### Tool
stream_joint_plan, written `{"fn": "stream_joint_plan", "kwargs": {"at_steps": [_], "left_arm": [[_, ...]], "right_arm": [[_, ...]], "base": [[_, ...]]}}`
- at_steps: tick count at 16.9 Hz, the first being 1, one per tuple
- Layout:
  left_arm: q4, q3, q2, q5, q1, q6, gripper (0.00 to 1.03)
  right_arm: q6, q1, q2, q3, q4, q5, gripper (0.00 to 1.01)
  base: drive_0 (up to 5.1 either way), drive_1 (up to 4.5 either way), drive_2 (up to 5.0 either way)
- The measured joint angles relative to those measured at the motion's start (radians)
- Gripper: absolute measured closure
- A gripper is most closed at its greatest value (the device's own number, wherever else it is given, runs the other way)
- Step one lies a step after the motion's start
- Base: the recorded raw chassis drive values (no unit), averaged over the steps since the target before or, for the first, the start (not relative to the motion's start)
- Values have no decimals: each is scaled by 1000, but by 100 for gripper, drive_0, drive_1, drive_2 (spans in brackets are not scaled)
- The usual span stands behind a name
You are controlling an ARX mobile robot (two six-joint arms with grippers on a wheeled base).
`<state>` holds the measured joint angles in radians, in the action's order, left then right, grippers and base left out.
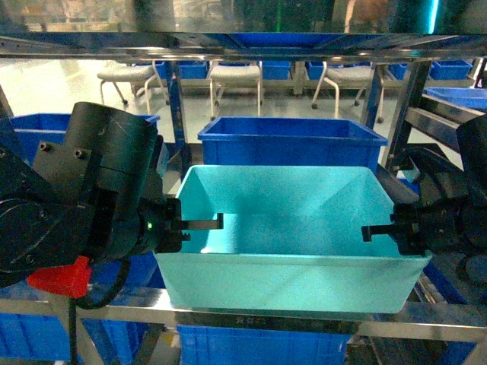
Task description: Organize blue bins on left shelf correctly
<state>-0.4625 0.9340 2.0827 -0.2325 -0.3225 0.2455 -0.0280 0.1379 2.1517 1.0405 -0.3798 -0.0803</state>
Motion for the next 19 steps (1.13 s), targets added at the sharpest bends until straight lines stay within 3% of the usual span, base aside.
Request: {"fn": "stream_joint_plan", "kwargs": {"at_steps": [6,16,17,18,19], "left_arm": [[47,122,115,28,35,-13,101],[82,207,152,35,52,-23,101],[66,220,152,13,55,-46,75],[68,223,152,12,55,-53,40],[32,150,83,12,51,-67,11]], "right_arm": [[2,6,141,163,95,2,99],[-1,6,185,254,144,-13,99],[48,7,185,256,154,-48,69],[68,13,185,256,120,-50,34],[73,19,168,174,-54,-74,5]], "base": [[0,0,0],[0,0,0],[0,0,0],[0,0,0],[0,0,0]]}}
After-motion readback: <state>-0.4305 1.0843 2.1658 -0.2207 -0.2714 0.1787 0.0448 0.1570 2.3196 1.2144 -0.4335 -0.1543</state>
